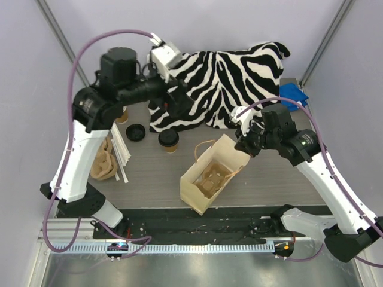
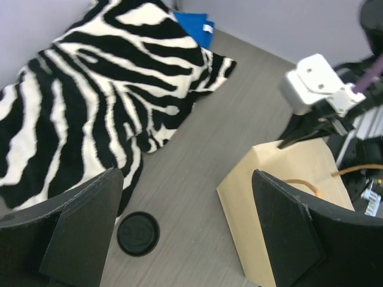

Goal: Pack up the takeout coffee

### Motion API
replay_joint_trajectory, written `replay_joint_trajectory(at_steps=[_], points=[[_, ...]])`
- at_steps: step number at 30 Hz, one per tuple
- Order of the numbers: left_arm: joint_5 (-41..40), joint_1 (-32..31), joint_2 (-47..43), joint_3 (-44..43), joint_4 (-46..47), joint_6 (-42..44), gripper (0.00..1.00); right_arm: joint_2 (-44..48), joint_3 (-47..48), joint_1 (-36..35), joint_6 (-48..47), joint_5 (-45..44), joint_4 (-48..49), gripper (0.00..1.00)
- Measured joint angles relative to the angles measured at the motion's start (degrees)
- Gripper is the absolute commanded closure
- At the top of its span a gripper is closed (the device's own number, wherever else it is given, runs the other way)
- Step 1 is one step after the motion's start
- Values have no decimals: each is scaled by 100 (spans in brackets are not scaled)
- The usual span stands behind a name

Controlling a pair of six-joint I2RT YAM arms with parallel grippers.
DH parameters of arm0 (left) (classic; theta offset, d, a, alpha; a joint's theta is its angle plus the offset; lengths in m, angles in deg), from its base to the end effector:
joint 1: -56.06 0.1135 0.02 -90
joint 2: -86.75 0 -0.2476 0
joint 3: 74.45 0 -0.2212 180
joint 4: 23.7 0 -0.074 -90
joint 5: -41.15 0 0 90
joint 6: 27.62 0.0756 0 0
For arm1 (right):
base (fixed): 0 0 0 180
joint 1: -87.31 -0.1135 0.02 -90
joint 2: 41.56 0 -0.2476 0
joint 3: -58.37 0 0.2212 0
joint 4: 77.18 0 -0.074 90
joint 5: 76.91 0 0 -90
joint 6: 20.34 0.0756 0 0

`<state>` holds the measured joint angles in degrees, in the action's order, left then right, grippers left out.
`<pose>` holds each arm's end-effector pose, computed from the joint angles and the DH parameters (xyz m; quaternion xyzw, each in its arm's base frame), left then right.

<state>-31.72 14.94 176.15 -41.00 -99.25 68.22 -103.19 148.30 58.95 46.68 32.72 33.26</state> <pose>0.1934 -0.1984 0.5008 0.3995 0.7009 -0.2904 0.5146 0.1694 0.1203 0.3405 -0.4522 0.7785 0.1742 0.3989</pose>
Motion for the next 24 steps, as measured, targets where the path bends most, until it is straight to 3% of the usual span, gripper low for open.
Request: replay_joint_trajectory(at_steps=[4,9,18,24], points=[[442,1034,-87,66,26,-374,2,120,-94,35,166,-111,-2,99],[538,1714,-81,1379,-127,-498,0,238,-111,37,232,-114,7,99],[-352,1849,520,3158,37,-1019,0,251,-210,85,240,-114,26,99],[-662,1849,562,3718,361,-1235,0,238,-216,111,243,-109,28,99]])
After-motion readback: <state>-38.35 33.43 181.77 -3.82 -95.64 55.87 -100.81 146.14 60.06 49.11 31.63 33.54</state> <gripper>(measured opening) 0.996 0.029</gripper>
